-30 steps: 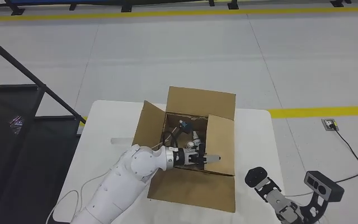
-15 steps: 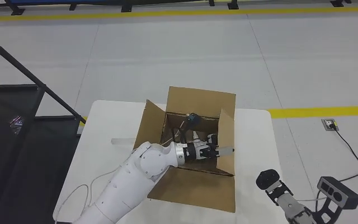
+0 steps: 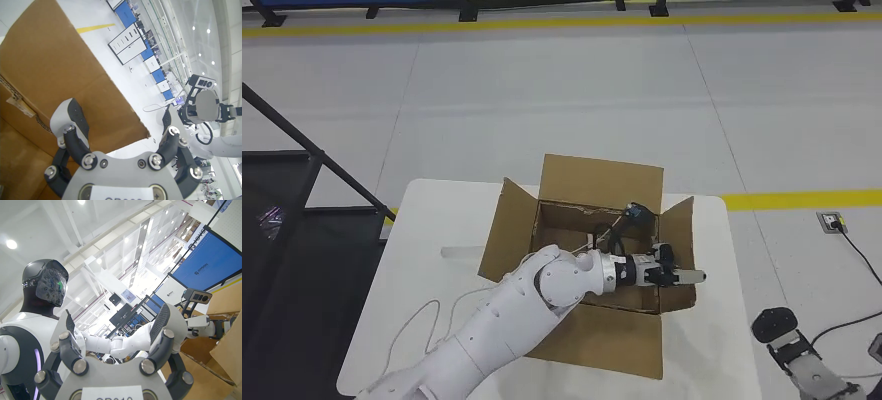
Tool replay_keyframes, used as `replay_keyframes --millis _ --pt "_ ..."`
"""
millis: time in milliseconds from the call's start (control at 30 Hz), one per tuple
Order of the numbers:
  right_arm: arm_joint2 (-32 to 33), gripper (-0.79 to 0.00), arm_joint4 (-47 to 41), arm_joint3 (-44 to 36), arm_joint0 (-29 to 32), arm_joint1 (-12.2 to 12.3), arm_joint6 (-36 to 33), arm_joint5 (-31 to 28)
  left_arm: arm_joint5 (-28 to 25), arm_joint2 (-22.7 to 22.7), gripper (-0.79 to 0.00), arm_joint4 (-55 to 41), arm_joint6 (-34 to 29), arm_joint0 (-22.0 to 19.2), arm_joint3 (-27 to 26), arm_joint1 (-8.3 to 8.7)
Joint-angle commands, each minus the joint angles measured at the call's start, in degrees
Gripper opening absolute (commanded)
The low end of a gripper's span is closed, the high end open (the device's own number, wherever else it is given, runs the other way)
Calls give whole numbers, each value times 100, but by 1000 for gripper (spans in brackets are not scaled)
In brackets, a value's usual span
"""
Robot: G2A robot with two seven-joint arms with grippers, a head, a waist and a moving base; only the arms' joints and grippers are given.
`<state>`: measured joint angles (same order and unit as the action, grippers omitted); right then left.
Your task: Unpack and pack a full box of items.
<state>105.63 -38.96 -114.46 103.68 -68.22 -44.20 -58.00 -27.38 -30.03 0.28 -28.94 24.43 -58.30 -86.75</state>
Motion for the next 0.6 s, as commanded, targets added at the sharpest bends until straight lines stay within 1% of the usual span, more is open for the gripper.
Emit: replay_keyframes --millis 0,100,300,533,567 --pt "103 0 -230 81 33 -50 -126 0 -42 124 0 -31 -6 -105 279 -142" --pt "123 0 -540 214 110 -109 -208 0 -109 261 0 -66 -23 -220 663 -331" --pt "123 0 -540 214 110 -109 -208 0 -306 384 0 -244 -107 -364 1302 -652" --pt "123 0 -540 214 110 -109 -208 0 -561 358 0 -366 -238 -472 1841 -886" --pt "156 0 -471 222 78 -114 -91 47 -600 341 0 -381 -252 -484 1883 -908"
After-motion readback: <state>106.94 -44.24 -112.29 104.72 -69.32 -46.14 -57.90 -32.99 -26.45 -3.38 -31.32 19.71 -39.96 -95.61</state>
